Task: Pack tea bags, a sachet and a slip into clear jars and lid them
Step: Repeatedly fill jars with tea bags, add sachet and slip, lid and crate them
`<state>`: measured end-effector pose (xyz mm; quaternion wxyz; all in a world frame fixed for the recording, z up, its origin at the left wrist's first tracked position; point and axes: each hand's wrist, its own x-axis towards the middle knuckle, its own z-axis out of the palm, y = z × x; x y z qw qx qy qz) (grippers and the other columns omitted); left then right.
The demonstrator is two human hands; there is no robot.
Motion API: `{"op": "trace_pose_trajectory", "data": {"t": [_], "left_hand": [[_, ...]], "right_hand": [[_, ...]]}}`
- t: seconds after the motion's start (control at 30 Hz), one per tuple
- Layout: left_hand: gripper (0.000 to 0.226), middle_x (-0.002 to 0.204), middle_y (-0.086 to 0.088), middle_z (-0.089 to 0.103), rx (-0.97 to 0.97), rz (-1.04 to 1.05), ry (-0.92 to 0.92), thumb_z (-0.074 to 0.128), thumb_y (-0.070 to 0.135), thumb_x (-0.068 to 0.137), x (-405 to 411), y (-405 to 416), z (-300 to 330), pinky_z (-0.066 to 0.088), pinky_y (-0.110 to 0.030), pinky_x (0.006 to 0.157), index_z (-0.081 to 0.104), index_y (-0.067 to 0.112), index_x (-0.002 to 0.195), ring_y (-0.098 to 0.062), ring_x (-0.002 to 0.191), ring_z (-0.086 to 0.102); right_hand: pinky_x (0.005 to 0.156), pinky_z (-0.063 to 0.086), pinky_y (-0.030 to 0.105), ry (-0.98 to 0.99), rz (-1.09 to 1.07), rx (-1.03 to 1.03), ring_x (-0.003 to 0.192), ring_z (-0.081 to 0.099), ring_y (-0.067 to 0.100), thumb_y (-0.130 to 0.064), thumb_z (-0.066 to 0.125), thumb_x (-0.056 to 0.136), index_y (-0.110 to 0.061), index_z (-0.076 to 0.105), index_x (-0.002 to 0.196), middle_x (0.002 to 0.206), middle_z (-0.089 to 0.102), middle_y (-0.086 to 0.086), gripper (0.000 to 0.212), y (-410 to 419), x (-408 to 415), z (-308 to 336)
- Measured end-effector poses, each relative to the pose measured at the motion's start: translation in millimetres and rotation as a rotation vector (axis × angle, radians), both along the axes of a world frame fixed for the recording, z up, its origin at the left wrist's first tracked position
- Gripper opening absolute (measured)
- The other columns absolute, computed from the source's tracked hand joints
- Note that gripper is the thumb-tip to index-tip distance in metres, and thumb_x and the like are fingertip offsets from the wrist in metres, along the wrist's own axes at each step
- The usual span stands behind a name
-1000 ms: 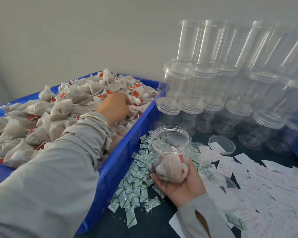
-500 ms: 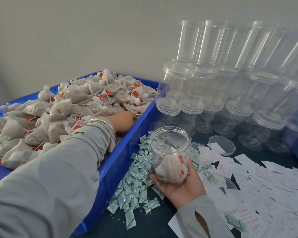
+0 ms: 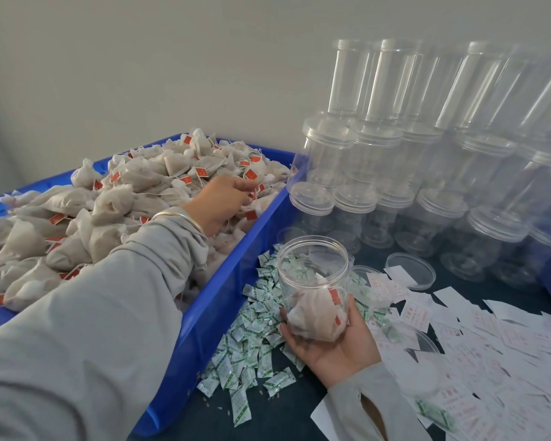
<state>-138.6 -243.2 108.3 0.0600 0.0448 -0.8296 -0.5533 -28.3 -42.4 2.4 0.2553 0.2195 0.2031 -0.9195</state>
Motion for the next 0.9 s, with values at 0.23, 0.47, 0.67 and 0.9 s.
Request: {"op": "trace_pose_trajectory", "data": {"t": [0.23,0.47,0.67,0.9], "left_hand": [[0.037,0.125,-0.008,0.061,0.327,-0.059,0.065,0.053,-0.008,0.089,13,8,21,0.050,-0.039,0.092,0.062,0.015,0.116,-0.026,0.115,0.058],[0.034,0.098,-0.002,0.066,0.675,-0.346,0.173,0.046,-0.013,0.084,38,11,47,0.049,-0.043,0.091,0.064,0.009,0.103,-0.022,0.102,0.064],[0.035,0.095,-0.004,0.071,0.778,-0.639,0.065,0.049,-0.006,0.072,51,19,49,0.057,-0.036,0.078,0.076,0.009,0.090,-0.023,0.097,0.069],[0.038,0.106,-0.008,0.070,0.663,-0.772,0.027,0.047,-0.007,0.078,49,28,38,0.054,-0.036,0.090,0.063,0.004,0.110,-0.025,0.109,0.064]], "right_hand": [[0.066,0.056,0.052,-0.005,-0.003,0.010,0.102,0.056,0.042,-0.062,0.049,0.083,-0.005,0.057,0.124,0.121,0.058,0.026,0.071,-1,0,0],[0.065,0.056,0.053,-0.009,-0.011,0.012,0.101,0.057,0.043,-0.062,0.050,0.082,-0.005,0.060,0.119,0.116,0.060,0.027,0.069,-1,-1,-2],[0.065,0.056,0.052,-0.001,-0.014,0.001,0.096,0.059,0.041,-0.063,0.049,0.082,-0.005,0.061,0.118,0.112,0.063,0.026,0.069,-1,-2,-3],[0.065,0.057,0.051,0.006,-0.012,0.011,0.100,0.058,0.041,-0.063,0.048,0.082,-0.006,0.061,0.118,0.116,0.062,0.025,0.069,-1,-2,-3]]}}
